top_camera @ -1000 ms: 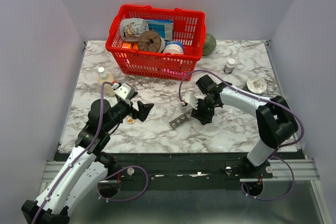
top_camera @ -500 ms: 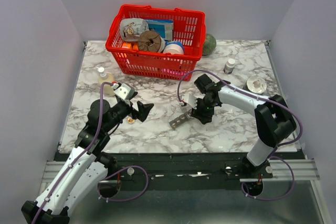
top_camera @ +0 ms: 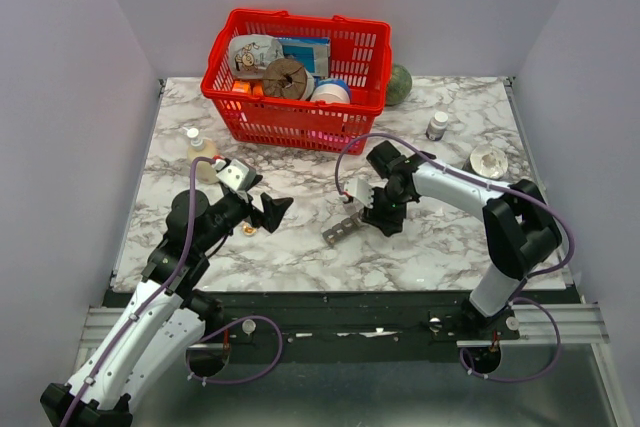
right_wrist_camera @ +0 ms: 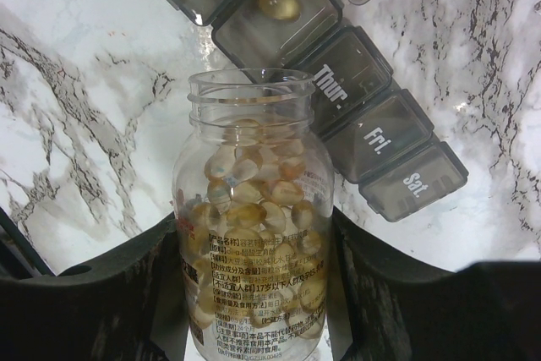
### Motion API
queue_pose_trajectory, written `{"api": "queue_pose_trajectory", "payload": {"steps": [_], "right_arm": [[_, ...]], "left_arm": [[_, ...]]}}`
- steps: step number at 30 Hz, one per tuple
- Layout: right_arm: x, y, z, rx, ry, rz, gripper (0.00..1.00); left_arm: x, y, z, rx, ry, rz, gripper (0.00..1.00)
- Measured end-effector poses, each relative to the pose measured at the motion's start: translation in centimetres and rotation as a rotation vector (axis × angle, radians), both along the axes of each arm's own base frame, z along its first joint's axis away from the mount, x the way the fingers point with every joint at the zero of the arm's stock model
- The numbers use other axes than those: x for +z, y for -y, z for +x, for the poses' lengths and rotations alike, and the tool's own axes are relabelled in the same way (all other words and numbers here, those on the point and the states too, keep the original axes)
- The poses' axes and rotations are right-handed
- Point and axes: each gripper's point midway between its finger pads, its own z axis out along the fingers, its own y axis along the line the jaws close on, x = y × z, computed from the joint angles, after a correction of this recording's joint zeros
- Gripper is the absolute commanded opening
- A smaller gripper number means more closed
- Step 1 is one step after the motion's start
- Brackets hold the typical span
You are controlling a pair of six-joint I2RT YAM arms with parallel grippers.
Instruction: Sort the pills into containers
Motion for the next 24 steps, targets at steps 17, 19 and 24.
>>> {"api": "queue_pose_trajectory", "payload": {"steps": [17, 19, 24], "right_arm": [[0.18, -0.04, 0.18, 0.004, -0.006, -0.024, 0.01], [0.15, 0.05, 0.14, 0.004, -0.009, -0.029, 0.01], [-0.22, 0.41, -0.05, 0.002, -0.021, -0.052, 0.01]], "left_arm": [[0.01, 0.04, -0.05, -0.003, 0.0, 0.0, 0.99], [0.01, 0.05, -0.06, -0.004, 0.0, 0.0, 0.99], [0.01, 0.09, -0.09, -0.007, 0.0, -0.001, 0.99]]}}
